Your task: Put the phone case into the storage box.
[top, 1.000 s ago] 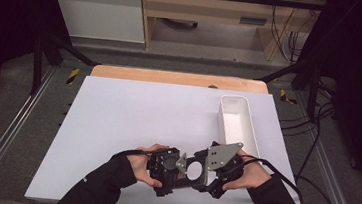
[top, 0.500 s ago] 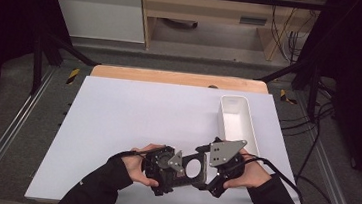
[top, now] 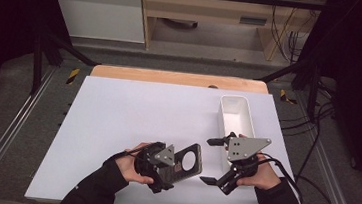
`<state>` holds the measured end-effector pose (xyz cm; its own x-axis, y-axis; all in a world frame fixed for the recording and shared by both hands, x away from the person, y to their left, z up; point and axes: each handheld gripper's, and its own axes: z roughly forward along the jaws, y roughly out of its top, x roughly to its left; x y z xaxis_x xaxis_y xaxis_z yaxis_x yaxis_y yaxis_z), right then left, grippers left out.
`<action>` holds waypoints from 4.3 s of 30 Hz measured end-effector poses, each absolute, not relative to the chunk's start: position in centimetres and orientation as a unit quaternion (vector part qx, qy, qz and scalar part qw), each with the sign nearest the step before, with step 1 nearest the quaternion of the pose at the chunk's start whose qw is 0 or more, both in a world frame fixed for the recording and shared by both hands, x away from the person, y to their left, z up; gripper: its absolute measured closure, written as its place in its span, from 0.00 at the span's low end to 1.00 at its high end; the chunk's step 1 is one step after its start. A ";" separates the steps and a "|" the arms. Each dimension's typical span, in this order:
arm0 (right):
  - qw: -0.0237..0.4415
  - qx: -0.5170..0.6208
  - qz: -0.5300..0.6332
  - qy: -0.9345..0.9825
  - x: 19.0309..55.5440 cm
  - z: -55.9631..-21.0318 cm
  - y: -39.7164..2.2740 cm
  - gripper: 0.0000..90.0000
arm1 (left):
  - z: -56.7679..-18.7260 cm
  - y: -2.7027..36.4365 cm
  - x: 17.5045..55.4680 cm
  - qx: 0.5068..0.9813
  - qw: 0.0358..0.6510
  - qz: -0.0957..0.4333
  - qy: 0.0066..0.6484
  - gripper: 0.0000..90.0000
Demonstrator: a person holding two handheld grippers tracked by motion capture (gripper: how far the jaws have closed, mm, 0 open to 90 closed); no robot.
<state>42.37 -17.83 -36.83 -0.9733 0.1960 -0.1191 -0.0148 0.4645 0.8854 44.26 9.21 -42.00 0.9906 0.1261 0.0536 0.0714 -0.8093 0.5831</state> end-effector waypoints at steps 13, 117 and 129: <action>0.087 0.069 0.531 0.840 42.1 -37.9 -18.3 0.01 | -42.7 10.7 43.9 0.919 0.384 0.044 0.079 0.13; 0.023 0.028 0.544 0.838 42.3 -38.7 -15.2 0.14 | -43.7 9.2 42.8 0.909 0.414 -0.002 0.041 0.06; 0.060 0.055 0.551 0.830 42.6 -37.1 -16.9 0.13 | -42.8 12.1 43.1 0.890 0.446 0.033 0.093 0.01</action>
<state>42.59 -16.90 -37.08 -0.9867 0.1581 -0.0383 0.0261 0.3859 0.9222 43.09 12.13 -42.77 0.9807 0.1942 -0.0235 0.1351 -0.5852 0.7996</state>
